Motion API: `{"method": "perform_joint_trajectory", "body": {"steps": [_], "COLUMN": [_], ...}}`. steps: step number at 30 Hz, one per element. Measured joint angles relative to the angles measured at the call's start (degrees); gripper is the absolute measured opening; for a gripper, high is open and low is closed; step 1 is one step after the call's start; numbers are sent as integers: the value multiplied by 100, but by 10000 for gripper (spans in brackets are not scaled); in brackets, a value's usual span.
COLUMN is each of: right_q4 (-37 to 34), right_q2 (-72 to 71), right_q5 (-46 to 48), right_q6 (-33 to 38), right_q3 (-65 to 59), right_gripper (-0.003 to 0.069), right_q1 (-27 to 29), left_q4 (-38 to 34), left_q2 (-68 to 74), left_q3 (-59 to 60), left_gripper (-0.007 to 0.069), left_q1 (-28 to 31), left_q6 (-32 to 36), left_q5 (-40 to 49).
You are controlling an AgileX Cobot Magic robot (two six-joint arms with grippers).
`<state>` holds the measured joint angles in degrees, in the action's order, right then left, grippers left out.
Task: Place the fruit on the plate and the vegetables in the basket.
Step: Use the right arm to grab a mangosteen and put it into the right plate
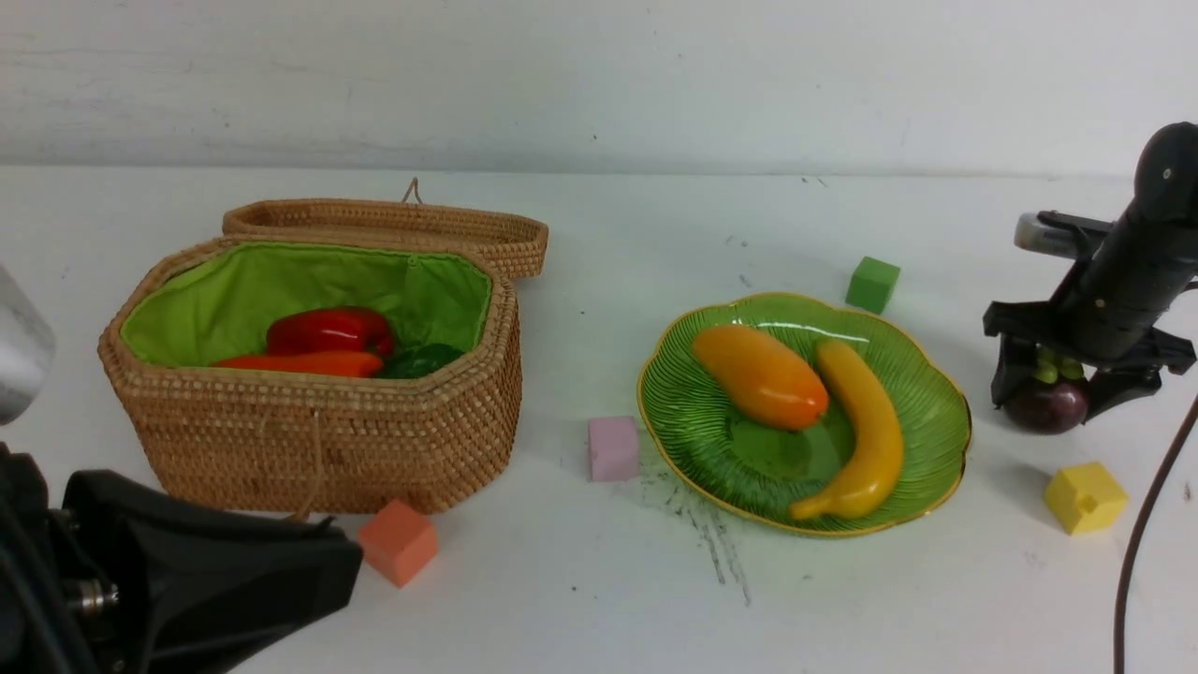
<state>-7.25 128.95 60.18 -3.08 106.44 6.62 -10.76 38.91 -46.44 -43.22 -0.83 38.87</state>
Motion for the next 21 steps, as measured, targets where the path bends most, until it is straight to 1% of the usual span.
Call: {"method": "perform_joint_trajectory", "body": {"steps": [9,12,14,15,17,18,21], "right_q4": [-10,-10,-17,-17,-73,-81,-149], "right_q2": [-24,-185,-558,-597,-1160,-1286,-1739], "right_q5": [67,303,518,532,665,681,798], "right_q6": [11,11,11,11,19,37,145], "right_q3": [12,-18,-18,-18,-40,-46,-58], "right_gripper": [580,580,580,580,580,580,580], "right_q1": [0,-7,-59,-67,-294,-385,-972], "left_q4": [0,63,292,292,811,953,1709], "left_q2": [0,0,0,0,0,0,0], "left_q3": [0,0,0,0,0,0,0], "left_gripper": [23,24,24,24,24,24,24], "left_q1": [0,0,0,0,0,0,0], "left_q6": [83,83,29,18,-270,-376,-1105], "left_q5": [0,0,0,0,-6,-6,-6]}}
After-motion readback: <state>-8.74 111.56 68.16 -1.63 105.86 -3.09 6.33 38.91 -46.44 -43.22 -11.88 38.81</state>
